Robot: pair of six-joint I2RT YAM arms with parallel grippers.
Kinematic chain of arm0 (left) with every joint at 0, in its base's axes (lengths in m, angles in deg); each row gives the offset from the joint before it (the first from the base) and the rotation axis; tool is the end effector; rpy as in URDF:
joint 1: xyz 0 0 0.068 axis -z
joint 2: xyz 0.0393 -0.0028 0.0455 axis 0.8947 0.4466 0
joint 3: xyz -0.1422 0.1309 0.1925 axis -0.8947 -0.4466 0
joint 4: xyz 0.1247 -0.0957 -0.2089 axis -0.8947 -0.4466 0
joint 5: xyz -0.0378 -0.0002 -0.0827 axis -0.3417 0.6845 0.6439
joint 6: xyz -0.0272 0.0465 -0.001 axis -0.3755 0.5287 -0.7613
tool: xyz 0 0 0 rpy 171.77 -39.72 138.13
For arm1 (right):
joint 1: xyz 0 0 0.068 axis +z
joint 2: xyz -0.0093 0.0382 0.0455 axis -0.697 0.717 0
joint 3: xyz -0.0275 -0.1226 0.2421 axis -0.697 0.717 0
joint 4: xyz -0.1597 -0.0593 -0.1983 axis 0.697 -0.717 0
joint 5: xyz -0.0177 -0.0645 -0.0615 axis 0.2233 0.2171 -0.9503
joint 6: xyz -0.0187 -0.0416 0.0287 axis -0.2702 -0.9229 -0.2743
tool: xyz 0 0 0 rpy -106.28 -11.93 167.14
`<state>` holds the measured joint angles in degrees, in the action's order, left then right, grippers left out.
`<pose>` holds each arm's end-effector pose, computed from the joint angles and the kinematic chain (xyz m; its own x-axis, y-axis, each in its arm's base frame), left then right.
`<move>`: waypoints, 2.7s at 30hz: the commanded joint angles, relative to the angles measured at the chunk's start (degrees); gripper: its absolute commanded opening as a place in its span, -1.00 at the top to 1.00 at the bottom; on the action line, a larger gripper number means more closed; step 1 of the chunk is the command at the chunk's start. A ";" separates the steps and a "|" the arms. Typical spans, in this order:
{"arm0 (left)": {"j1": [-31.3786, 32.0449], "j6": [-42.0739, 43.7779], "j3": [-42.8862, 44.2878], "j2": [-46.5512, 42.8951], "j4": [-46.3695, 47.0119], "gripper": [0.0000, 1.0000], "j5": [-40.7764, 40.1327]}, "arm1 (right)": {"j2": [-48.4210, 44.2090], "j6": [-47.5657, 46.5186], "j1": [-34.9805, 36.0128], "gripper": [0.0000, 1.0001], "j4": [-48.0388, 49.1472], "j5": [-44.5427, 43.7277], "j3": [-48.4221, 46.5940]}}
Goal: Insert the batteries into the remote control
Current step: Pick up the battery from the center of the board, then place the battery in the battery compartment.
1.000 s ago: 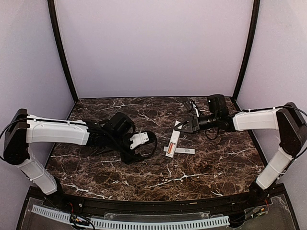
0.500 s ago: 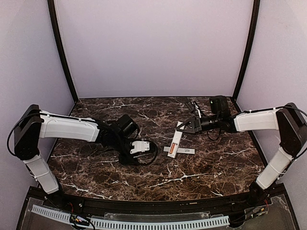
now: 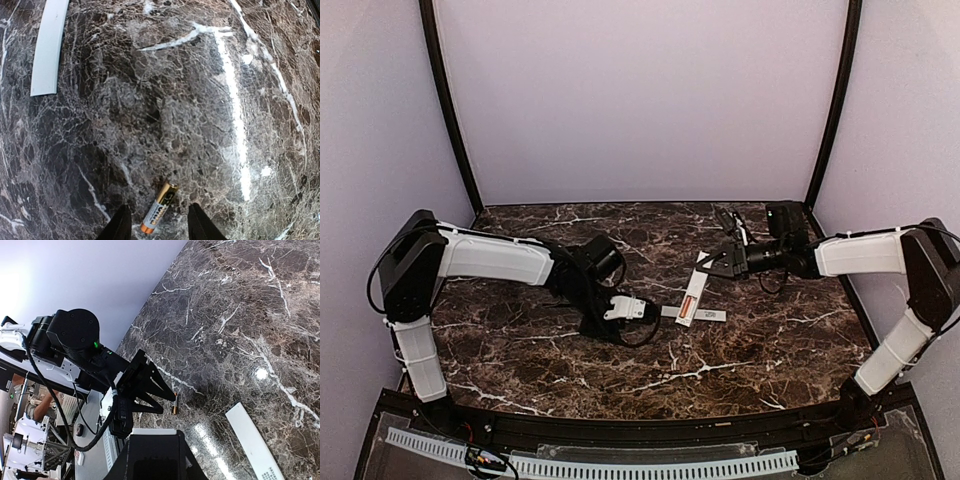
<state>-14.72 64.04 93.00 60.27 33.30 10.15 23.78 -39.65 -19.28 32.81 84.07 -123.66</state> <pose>0.2412 -0.2897 0.1692 0.1909 0.8579 -0.4770 0.9790 -0.1309 0.1564 0.2827 0.1638 0.2122 -0.8201 -0.0794 -0.5667 -0.5640 0.2794 0.7771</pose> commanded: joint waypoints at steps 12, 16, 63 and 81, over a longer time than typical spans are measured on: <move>0.03 -1.26 -0.99 1.66 -5.91 0.61 -0.19 | -0.38 3.46 -0.74 1.00 6.30 1.05 2.33; 0.15 -7.17 -3.84 -1.67 -3.20 0.80 0.66 | 0.92 5.57 -0.72 1.00 8.50 0.76 2.70; 8.03 -60.53 10.48 -5.21 -7.74 0.99 -7.40 | 11.35 32.54 11.68 1.00 38.00 -14.93 6.14; 8.07 -62.21 14.49 -0.93 -9.77 0.99 -10.09 | 11.66 33.33 12.54 1.00 39.01 -15.45 6.19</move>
<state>-6.63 2.52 105.46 57.62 25.72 1.08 35.28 -8.06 -7.79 66.66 67.41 -117.28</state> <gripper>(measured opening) 0.081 0.211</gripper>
